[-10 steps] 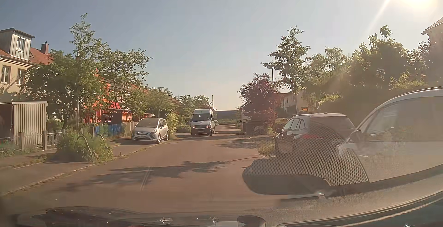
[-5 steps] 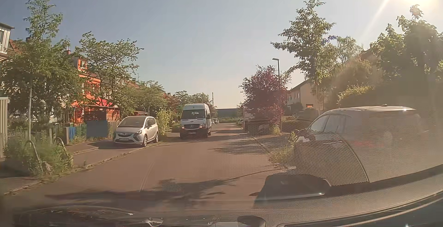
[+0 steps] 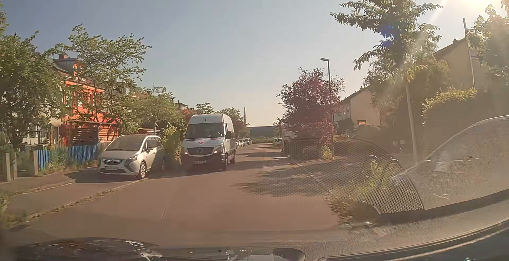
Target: Follow the waypoints while adhering to traffic rules and regulations
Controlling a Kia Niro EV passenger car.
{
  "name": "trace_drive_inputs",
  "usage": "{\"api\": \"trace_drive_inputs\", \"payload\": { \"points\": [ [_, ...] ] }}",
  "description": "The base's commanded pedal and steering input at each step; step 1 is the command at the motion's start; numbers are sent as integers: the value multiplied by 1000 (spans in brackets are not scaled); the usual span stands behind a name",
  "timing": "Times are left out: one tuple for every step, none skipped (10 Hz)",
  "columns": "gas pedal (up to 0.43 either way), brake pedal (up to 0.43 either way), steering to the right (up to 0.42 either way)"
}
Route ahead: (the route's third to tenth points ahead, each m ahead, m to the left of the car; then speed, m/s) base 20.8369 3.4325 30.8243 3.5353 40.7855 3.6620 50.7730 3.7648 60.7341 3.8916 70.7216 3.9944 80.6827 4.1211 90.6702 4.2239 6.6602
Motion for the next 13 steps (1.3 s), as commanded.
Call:
{"api": "trace_drive_inputs", "payload": {
  "points": [
    [79, 0, -1],
    [79, 0, 0],
    [79, 0, -1],
    [79, 0, -2],
    [79, 0, 1],
    [79, 0, 4],
    [79, 0, 2],
    [79, 0, -3],
    [79, 0, -3],
    [79, 0, -1],
    [79, 0, -3],
    [79, 0, -8],
    [79, 0, -15]
  ]
}}
